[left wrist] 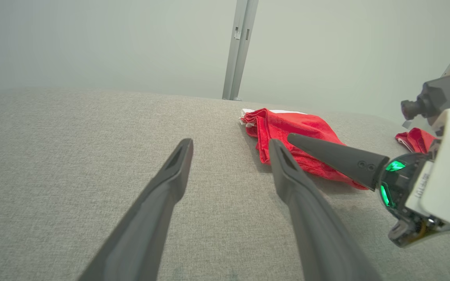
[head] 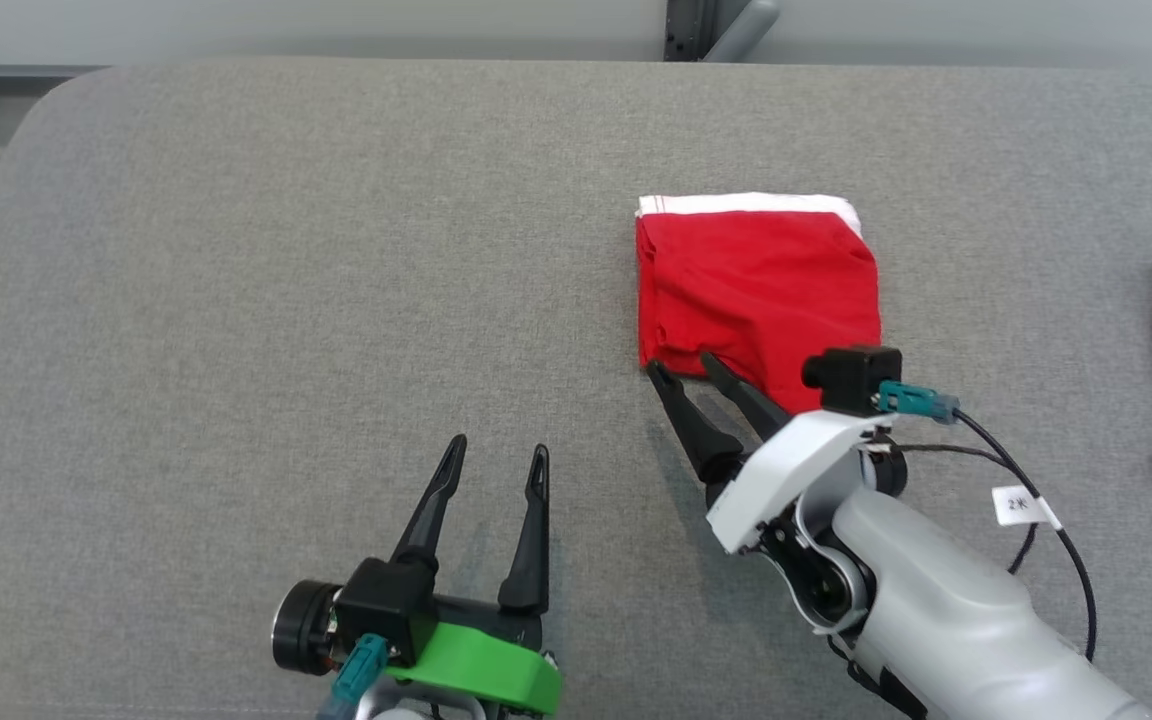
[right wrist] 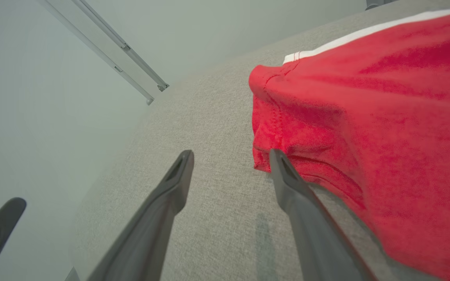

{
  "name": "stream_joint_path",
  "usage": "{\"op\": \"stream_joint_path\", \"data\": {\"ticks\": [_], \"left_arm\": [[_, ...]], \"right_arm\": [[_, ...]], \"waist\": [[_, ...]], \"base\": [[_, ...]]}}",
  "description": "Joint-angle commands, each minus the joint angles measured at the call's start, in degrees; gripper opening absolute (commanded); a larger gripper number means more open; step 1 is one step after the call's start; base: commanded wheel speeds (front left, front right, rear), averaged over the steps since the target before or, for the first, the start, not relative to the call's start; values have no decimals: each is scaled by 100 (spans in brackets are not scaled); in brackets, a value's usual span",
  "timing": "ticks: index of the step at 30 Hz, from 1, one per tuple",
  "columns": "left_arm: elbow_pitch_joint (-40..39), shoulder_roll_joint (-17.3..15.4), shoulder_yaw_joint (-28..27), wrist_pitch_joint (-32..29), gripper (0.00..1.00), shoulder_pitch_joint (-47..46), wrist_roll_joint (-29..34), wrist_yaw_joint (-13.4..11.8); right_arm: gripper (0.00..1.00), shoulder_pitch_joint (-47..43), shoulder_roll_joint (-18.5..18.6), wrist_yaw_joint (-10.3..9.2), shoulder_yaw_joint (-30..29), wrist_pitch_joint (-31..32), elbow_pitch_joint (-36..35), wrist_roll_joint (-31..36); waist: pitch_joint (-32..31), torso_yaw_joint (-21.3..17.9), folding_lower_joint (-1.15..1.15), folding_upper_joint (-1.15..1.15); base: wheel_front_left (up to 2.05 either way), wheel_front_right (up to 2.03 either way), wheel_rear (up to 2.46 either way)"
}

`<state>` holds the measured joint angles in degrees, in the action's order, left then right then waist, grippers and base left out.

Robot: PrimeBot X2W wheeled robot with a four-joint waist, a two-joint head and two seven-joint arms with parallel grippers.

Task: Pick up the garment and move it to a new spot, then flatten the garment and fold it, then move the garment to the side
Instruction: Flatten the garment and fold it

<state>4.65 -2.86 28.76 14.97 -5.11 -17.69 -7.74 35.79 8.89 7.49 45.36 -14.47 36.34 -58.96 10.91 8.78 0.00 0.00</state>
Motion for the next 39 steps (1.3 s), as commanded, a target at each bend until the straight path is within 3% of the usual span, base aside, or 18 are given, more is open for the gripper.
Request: {"op": "stream_joint_path", "data": {"ticks": [1, 5, 19, 29, 39], "left_arm": [[31, -8, -72, 23, 100, 115, 23, 6], [75, -9, -257, 23, 100, 289, -2, 0], [57, -8, -869, 23, 100, 830, -36, 113], [-99, -8, -1221, 23, 100, 1216, 57, 96], [-107, -8, -1324, 23, 100, 1484, 188, 142]], "right_arm": [[100, -227, 106, -1, -56, -57, -162, 130], [100, -776, 339, -1, -679, -74, -730, 662], [100, -2705, 414, -1, -2913, -75, -2406, 3003], [100, -3631, 334, -1, -3398, -76, -3344, 4111], [100, -4166, 141, -1, -3673, -76, -3545, 4412]], "waist": [[-243, -239, 0, 0], [-494, -492, 0, 0], [-1110, -1086, 0, 0], [-1276, -1253, 0, 0], [-1386, -1234, 0, 0]], "base": [[0, 0, 0], [0, 0, 0], [0, 0, 0], [0, 0, 0], [0, 0, 0]]}}
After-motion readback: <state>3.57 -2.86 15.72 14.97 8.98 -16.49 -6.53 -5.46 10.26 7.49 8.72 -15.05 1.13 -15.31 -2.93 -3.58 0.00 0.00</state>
